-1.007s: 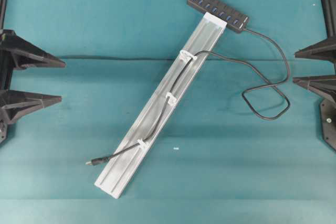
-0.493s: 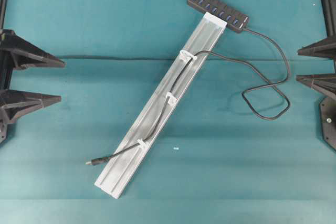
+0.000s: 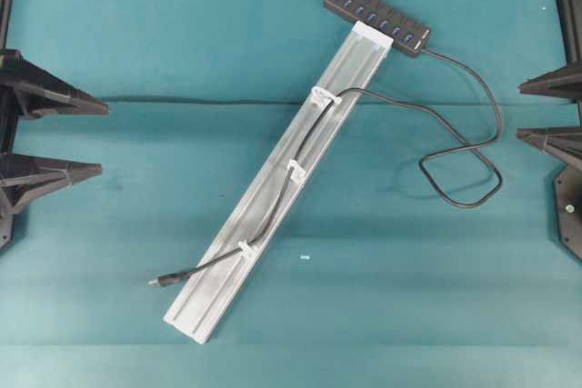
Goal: Pass the USB cable through three rings with both arms.
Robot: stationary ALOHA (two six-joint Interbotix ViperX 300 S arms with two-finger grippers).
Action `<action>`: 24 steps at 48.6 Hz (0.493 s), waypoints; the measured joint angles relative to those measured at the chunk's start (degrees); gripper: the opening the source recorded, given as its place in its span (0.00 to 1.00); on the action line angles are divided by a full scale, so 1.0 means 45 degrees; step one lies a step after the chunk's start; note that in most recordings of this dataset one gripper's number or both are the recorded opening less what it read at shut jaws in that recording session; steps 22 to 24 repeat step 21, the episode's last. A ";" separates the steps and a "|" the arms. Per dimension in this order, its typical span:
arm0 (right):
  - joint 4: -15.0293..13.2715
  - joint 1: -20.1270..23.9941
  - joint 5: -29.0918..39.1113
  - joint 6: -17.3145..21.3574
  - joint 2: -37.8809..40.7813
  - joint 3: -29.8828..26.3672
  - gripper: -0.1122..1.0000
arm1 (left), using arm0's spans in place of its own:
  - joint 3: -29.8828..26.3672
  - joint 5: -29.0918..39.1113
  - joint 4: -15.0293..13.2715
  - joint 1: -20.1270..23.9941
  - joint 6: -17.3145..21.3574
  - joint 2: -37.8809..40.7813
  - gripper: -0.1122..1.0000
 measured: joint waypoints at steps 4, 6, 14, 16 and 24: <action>0.0000 0.0000 0.0020 0.0020 0.0000 -0.0020 0.84 | 0.0000 0.0000 0.0000 0.0000 0.0020 -0.0039 0.90; 0.0000 -0.0020 0.0020 0.0020 0.0000 -0.0020 0.84 | 0.0000 0.0000 0.0000 0.0000 0.0020 -0.0039 0.90; 0.0000 -0.0098 0.0000 0.0098 -0.0020 -0.0020 0.84 | 0.0000 0.0000 0.0000 -0.0020 0.0000 -0.0039 0.90; -0.0020 -0.0117 0.0000 0.0098 -0.0078 -0.0020 0.84 | 0.0000 0.0000 0.0000 0.0000 -0.0039 -0.0039 0.90; 0.0000 -0.0117 0.0176 0.0098 -0.0391 0.0000 0.84 | 0.0000 0.0020 0.0000 0.0000 -0.0059 0.0039 0.90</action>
